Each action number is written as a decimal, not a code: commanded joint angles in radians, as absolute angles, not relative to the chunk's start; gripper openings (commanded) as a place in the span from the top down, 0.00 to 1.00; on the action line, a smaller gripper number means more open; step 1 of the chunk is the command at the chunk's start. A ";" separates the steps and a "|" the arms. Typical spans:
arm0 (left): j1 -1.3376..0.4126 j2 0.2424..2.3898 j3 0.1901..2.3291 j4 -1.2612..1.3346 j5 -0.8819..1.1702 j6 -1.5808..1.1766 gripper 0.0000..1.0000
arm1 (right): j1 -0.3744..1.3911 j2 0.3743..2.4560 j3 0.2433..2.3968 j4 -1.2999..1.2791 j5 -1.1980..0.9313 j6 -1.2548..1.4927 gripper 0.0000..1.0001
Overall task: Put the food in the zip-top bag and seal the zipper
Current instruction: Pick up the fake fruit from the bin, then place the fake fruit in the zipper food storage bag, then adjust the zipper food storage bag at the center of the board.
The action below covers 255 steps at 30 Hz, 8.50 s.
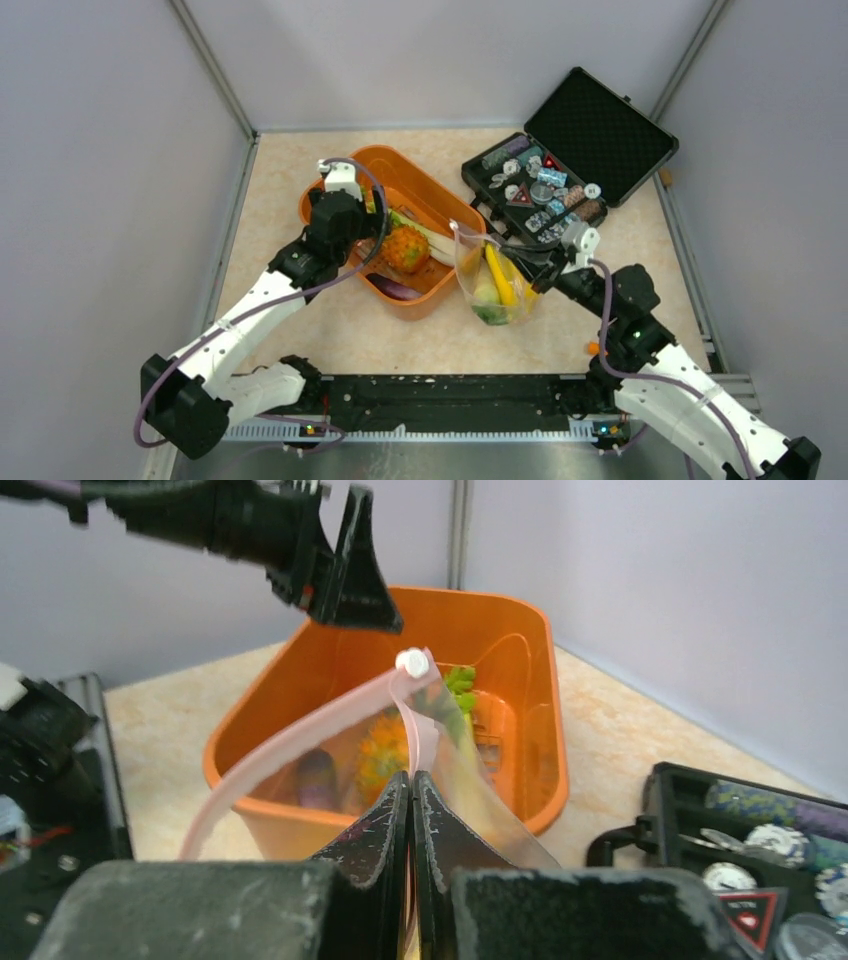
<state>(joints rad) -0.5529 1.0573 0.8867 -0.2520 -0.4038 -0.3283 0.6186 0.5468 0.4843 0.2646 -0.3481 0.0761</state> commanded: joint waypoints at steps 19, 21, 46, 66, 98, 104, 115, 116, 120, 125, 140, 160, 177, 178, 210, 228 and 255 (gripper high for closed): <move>-0.433 1.262 1.045 -0.071 -0.191 -0.330 0.01 | 0.614 0.379 0.419 0.120 0.046 0.028 1.00; -0.433 1.334 1.144 -0.160 -0.065 -0.310 0.01 | 0.614 0.398 0.443 0.089 0.056 0.030 1.00; -0.444 1.511 1.297 -0.648 0.133 -0.295 0.01 | 0.614 0.582 0.568 0.190 0.003 -0.094 1.00; -0.452 1.448 1.045 -0.326 -0.076 -0.771 0.01 | 0.614 0.610 0.755 -0.067 -0.266 0.092 1.00; -0.484 1.491 0.983 -0.402 0.009 -0.740 0.38 | 0.614 0.560 0.654 -0.012 -0.228 0.138 1.00; -0.485 1.405 0.973 -0.362 -0.028 -0.726 0.71 | 0.614 0.565 0.646 0.013 -0.234 0.165 1.00; -0.484 1.195 0.963 -0.262 -0.032 -0.701 0.95 | 0.614 0.567 0.658 0.009 -0.197 0.198 1.00; -0.484 1.165 0.960 -0.243 -0.030 -0.696 0.95 | 0.614 0.570 0.665 0.004 -0.190 0.202 1.00; -0.485 1.046 0.959 -0.177 -0.012 -0.668 0.96 | 0.614 0.592 0.712 -0.057 -0.145 0.216 1.00; -0.500 0.966 0.956 -0.095 0.047 -0.641 0.99 | 0.614 0.678 0.812 -0.147 -0.031 0.310 1.00; -0.846 0.941 1.042 0.152 -0.105 -0.402 0.99 | 0.674 0.875 0.945 -0.160 0.099 0.509 1.00; -1.109 1.112 0.929 0.564 -0.403 -0.156 1.00 | 0.721 0.881 0.991 -0.085 0.128 0.581 1.00; -1.178 1.159 0.797 0.684 -0.570 -0.173 0.91 | 0.722 0.847 0.951 -0.054 0.106 0.657 1.00; -1.181 1.165 0.801 0.684 -0.581 -0.169 0.88 | 0.722 0.847 0.951 -0.054 0.102 0.659 1.00; -1.154 1.032 1.024 0.076 -0.380 -0.050 0.01 | 0.722 0.833 0.951 -0.041 0.027 0.603 1.00; -1.111 0.935 0.956 -0.269 -0.406 -0.554 0.20 | 0.721 0.826 0.944 -0.117 0.166 0.509 1.00; -1.034 1.217 1.146 -0.257 -0.116 -0.592 1.00 | 0.721 0.777 0.921 -0.133 0.139 0.469 1.00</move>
